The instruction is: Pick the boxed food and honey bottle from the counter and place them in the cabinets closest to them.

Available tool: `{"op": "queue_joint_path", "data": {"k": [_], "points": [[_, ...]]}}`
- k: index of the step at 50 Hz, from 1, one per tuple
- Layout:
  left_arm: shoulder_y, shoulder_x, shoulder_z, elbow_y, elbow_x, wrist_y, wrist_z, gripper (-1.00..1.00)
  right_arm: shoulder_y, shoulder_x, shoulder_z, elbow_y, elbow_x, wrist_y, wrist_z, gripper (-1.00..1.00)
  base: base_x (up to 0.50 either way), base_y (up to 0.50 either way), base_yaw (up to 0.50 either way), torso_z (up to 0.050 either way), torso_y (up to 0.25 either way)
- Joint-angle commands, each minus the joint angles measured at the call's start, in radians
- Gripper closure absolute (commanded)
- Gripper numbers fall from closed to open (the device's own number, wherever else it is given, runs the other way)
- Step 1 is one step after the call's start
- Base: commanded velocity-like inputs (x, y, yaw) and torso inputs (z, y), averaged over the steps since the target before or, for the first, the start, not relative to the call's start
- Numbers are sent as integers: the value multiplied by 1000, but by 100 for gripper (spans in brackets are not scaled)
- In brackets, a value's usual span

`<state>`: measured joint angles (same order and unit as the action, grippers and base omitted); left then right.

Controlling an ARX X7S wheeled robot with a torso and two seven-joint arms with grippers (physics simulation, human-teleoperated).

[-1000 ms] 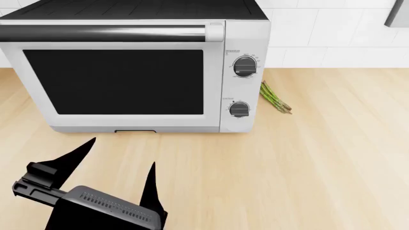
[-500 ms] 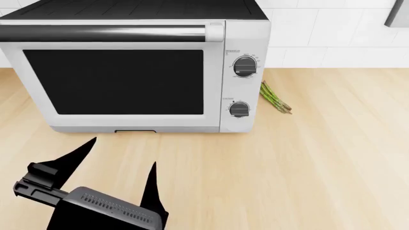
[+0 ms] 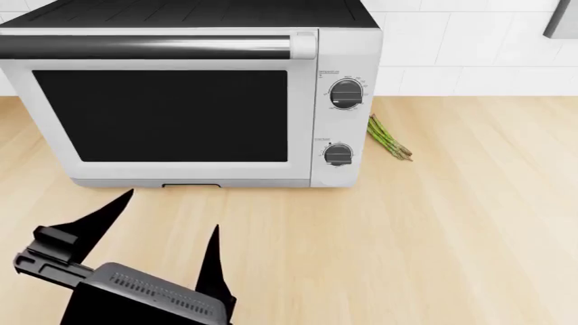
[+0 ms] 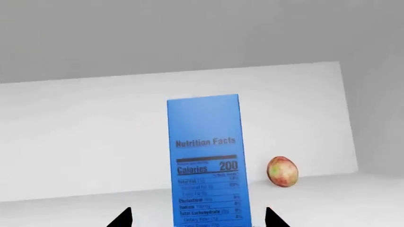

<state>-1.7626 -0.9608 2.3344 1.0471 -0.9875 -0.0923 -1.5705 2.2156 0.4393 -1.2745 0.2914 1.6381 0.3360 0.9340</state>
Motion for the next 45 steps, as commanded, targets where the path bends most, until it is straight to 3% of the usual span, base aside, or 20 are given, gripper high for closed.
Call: {"op": "queue_joint_path", "data": {"k": [1,10,17,45], "points": [[-20,-2,17,0,2,8,0,-100,38,61,14,-111,-26,7,108,-100,0,0,0,0,0],[-30,-7,33,0,13,17,0,-100,66,100,38,-240,-35,30,193,-100,0,0,0,0,0],[-26,-13,46,0,31,23,0,-100,42,135,62,-354,67,72,272,-100,0,0,0,0,0],[-11,15,-40,0,-45,-18,0,-100,-38,196,86,-514,165,92,361,-100,0,0,0,0,0]]}}
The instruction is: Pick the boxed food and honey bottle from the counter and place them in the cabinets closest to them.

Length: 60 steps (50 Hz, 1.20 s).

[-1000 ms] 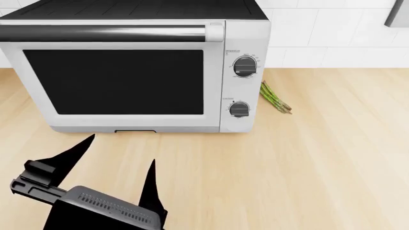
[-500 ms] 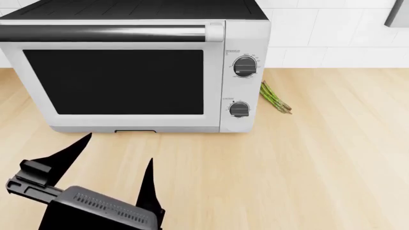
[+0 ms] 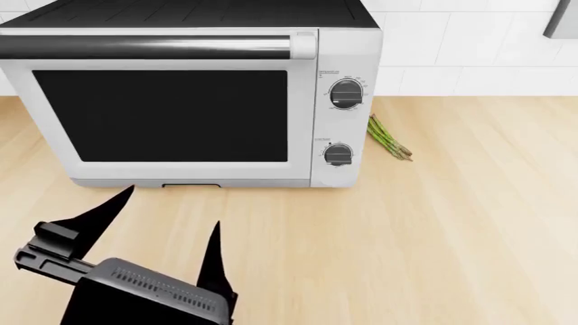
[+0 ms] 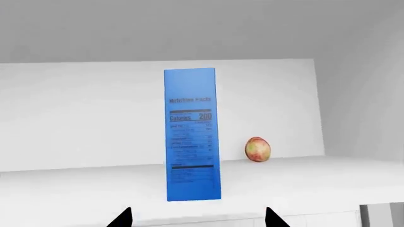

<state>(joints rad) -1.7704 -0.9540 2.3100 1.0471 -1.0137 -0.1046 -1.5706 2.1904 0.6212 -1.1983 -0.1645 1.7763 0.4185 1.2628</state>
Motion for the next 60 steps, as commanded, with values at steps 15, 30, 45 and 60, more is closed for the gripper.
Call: {"op": "queue_joint_path", "data": {"k": [15,30,45,60], "points": [[17,4,-27,0,-13,-13,0,-100,-79,32,20,-141,52,-15,50,-100,0,0,0,0,0],[43,9,-63,0,-24,-32,0,-100,-149,64,20,-222,91,-30,56,-100,0,0,0,0,0],[85,21,-127,0,-48,-68,0,-100,-200,79,16,-263,114,-43,56,-100,0,0,0,0,0],[72,19,-106,0,-42,-58,0,-100,-256,99,0,-363,129,-46,80,-100,0,0,0,0,0]]}}
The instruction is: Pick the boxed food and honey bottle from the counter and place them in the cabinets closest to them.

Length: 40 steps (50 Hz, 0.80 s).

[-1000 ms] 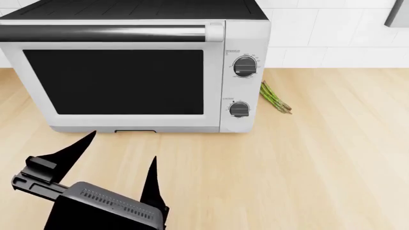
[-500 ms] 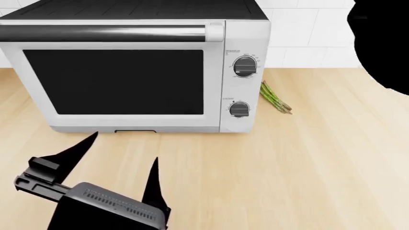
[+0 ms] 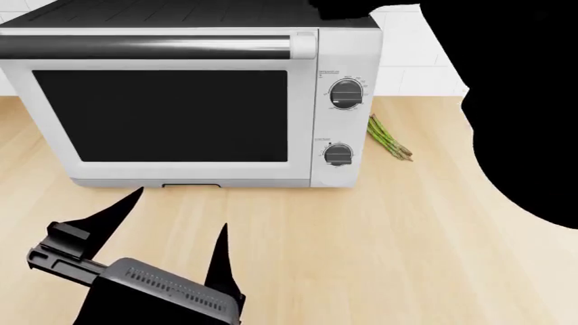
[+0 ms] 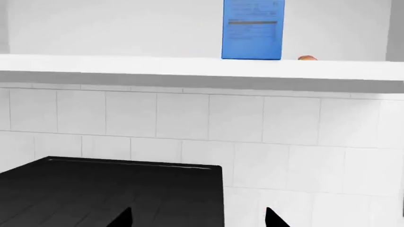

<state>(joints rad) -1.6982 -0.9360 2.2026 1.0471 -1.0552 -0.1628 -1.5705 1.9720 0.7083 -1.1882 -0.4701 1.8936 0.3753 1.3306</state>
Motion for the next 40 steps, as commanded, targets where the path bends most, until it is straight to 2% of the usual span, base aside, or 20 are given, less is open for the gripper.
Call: {"op": "queue_joint_path", "data": {"k": [1,40], "points": [[3,1,-2,0,0,-2,0,-100,-40,12,-12,-60,9,-2,15,-100,0,0,0,0,0],[79,-2,-57,0,19,-31,0,-100,-267,76,-80,-310,-41,-57,60,-100,0,0,0,0,0]]}}
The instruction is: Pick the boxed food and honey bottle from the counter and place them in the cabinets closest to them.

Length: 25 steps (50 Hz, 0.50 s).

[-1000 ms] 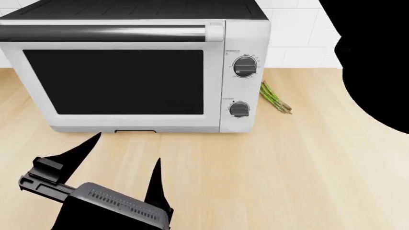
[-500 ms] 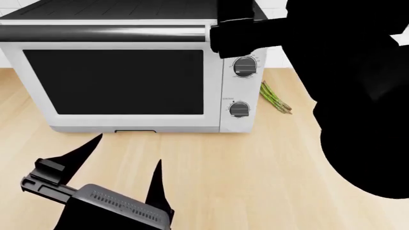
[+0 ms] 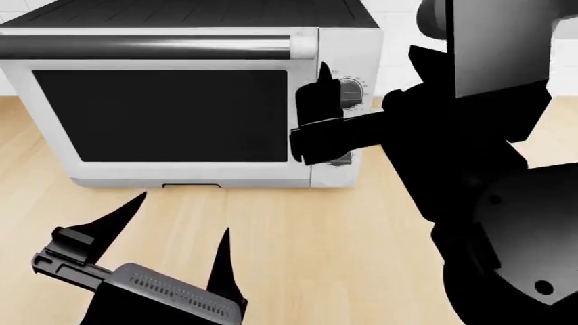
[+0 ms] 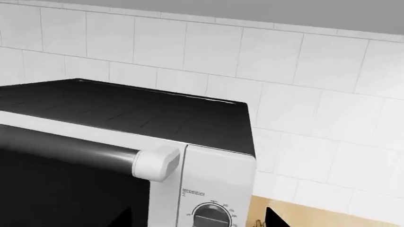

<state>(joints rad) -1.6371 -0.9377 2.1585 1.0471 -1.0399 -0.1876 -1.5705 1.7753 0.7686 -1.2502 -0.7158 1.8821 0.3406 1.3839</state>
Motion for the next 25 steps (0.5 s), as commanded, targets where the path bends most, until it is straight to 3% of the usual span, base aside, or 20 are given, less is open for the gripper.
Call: {"op": "queue_joint_path", "data": {"k": [1,25], "points": [[20,-1,-15,0,2,-8,0,-100,-81,17,-21,-69,-39,-24,5,-100,0,0,0,0,0],[17,-1,-17,0,-6,-7,0,-100,-294,75,-76,-176,-237,-74,-14,-100,0,0,0,0,0]]}}
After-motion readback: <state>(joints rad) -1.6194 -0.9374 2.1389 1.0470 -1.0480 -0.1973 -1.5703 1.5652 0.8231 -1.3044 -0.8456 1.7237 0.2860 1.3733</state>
